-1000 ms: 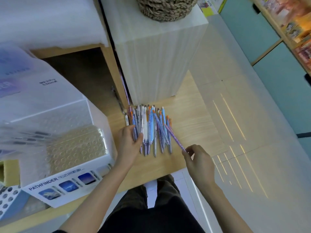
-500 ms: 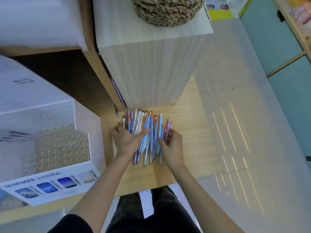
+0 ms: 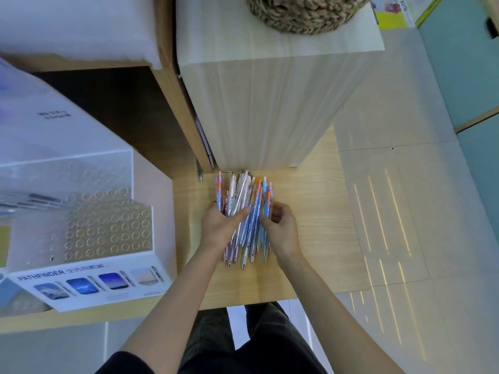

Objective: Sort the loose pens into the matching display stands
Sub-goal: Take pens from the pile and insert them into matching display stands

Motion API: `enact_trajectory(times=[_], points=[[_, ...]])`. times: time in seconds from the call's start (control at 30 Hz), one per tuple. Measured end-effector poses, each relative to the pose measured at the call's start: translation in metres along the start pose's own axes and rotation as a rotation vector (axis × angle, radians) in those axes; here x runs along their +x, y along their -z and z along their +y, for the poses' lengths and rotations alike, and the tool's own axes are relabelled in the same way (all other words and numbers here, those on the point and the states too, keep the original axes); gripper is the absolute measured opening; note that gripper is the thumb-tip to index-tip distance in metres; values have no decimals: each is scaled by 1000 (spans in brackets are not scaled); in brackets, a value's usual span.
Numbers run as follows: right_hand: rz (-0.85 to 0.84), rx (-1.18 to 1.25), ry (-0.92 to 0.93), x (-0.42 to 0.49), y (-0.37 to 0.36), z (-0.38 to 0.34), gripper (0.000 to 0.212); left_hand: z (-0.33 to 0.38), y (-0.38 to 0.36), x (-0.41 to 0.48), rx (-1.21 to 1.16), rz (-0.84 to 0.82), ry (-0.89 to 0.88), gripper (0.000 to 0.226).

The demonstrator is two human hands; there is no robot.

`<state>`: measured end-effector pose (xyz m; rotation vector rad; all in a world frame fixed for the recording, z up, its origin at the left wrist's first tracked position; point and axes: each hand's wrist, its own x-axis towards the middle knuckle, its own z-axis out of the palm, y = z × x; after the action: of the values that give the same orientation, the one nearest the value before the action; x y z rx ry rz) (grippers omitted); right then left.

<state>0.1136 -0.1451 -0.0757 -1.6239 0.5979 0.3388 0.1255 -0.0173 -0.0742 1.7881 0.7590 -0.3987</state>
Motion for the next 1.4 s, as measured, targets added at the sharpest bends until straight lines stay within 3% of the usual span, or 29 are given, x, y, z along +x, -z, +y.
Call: enact_trajectory(times=[0.17,0.33,0.4,0.47,0.67,0.8,1.0,1.17,1.27,1.4], points=[[-80,-28,8,-1,3,-3,32,1,10,-8,-30,10,58,74],[-101,-44,-38,1,6,-9,18,5,19,-19,-127,-19,48,34],[-134,7,-41,1,9,-12,3,8,22,-24,-166,-25,50,22],[-183,51,-23,-1,12,-16,11,13,26,-29,-181,-28,35,11],[-286,41,38,-19,12,-38,27,28,38,-51,-281,-135,-13,15],[-325,45,46,-35,8,-58,35,34,44,-71,-425,-84,-27,8],[-443,12,110,-63,-11,-94,20,43,64,-98,-593,4,-108,25],[-573,-20,130,-91,-34,-116,32,39,96,-116,-807,68,-129,33],[-670,-21,123,-109,-54,-122,25,33,121,-125,-864,118,-132,45],[-820,-71,118,-131,-86,-127,26,21,161,-140,-903,158,-155,40]])
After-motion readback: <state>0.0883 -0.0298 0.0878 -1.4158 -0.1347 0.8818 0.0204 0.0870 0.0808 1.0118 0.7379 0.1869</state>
